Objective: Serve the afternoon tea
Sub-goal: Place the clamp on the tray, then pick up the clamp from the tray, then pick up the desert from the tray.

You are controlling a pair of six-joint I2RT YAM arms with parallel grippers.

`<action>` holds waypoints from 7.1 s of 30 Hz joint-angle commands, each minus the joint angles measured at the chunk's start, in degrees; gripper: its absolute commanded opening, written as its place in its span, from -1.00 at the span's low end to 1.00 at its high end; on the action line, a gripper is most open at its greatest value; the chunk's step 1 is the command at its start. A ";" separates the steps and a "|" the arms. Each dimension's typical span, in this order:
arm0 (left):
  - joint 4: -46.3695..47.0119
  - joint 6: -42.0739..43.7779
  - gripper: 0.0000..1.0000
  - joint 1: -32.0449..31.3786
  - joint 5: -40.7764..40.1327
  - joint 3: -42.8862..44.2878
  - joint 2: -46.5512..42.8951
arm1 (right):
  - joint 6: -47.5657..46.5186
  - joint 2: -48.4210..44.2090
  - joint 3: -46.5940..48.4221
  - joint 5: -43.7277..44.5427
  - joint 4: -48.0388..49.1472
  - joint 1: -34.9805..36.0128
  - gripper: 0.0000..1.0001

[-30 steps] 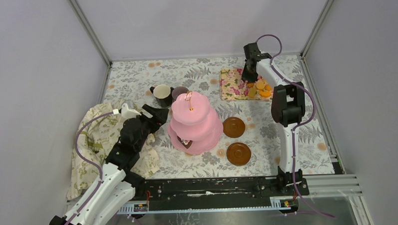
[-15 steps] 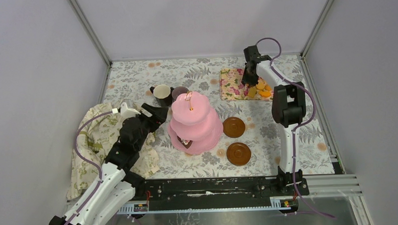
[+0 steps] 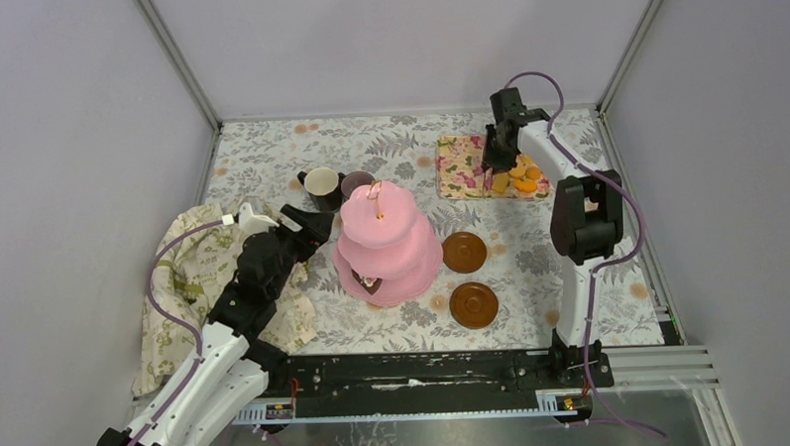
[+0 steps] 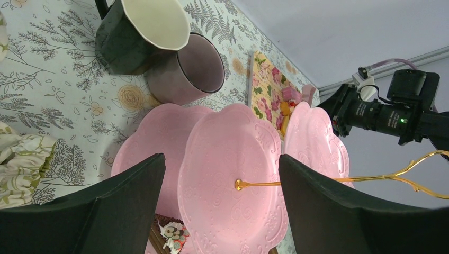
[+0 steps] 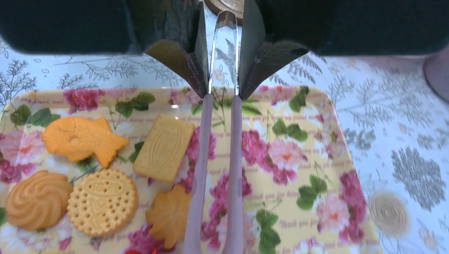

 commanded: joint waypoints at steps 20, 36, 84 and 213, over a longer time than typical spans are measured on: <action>2.59 -0.10 0.72 -0.31 0.28 0.31 -0.21 | -14.67 3.78 4.76 3.45 -5.40 9.79 -0.35; 3.66 -0.06 0.72 -0.32 0.23 0.22 2.13 | -17.40 13.45 13.65 7.75 -3.46 9.72 -0.07; 5.07 -0.85 0.71 -0.34 0.62 -0.93 2.73 | -5.32 -6.36 -29.22 2.99 36.51 8.84 -0.07; 8.84 -1.65 0.71 -0.35 2.14 -1.29 6.03 | -6.18 -8.06 -21.54 3.12 24.89 -11.06 -0.14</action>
